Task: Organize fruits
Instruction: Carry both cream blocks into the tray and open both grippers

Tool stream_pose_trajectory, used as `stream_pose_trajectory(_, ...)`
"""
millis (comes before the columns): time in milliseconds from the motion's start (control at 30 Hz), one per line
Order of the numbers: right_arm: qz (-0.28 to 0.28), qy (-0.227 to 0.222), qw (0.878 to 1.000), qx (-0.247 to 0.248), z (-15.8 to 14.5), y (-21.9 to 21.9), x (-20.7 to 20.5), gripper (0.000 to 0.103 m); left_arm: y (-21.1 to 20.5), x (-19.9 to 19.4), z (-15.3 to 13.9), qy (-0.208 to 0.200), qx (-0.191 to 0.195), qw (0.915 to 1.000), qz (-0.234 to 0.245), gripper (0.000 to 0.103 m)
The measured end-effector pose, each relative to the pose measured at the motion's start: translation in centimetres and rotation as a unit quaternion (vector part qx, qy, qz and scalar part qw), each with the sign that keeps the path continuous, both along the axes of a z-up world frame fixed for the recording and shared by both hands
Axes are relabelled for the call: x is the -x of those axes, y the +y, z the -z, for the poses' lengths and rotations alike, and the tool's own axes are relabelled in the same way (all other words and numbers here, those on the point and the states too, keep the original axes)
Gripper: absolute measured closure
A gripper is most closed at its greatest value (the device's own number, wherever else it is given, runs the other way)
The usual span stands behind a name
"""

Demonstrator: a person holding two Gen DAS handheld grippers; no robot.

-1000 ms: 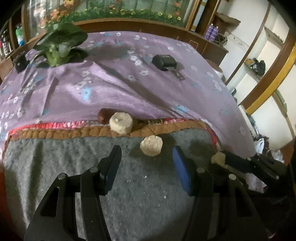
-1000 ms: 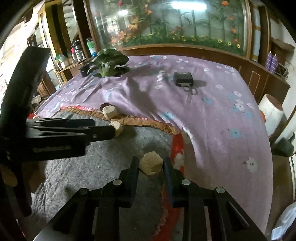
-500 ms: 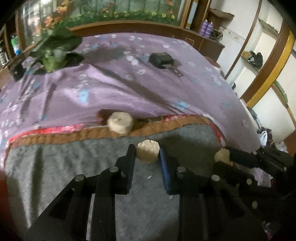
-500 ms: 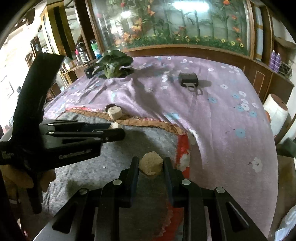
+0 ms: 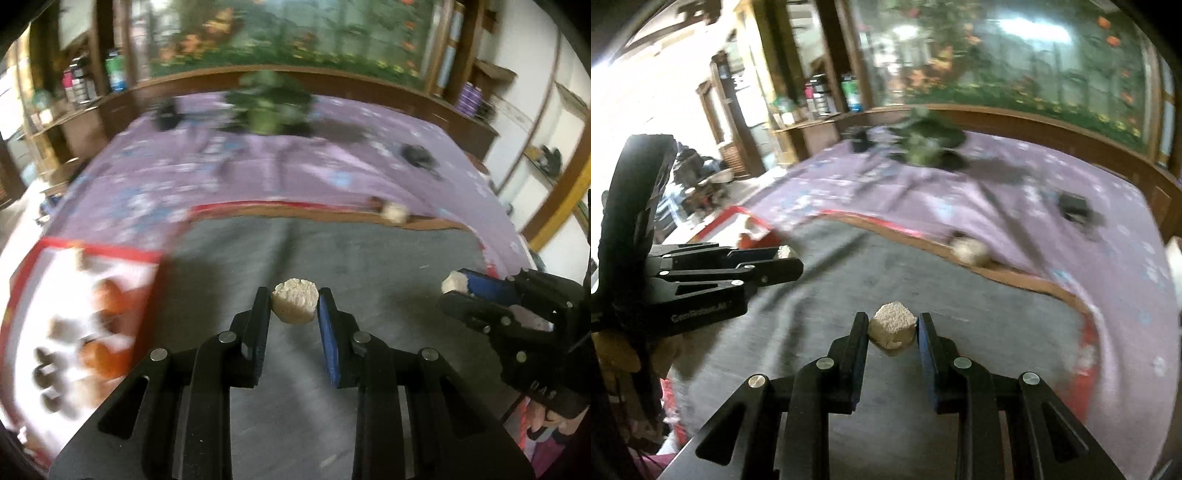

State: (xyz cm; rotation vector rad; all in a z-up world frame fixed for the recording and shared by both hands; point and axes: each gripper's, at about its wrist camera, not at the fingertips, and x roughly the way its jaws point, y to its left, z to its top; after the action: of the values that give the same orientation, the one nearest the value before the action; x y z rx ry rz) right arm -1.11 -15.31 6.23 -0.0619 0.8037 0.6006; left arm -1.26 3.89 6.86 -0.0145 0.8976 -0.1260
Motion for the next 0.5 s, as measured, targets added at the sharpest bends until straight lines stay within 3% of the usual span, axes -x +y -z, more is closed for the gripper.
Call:
stream_pose_trajectory(233, -0.080, 0.003, 0.997, -0.010, -0.9, 9.1, 2.0, 0.077, 10.9, 4.9, -1.3, -0.015, -0.009, 0.9947, -0.101, 0.078)
stream_pose_trajectory(500, -0.148, 0.016, 0.988, -0.030, -1.4, 18.1, 3.5, 0.078, 20.4, 8.1, -0.3, -0.010, 0.005, 0.9808, -0.194, 0.078)
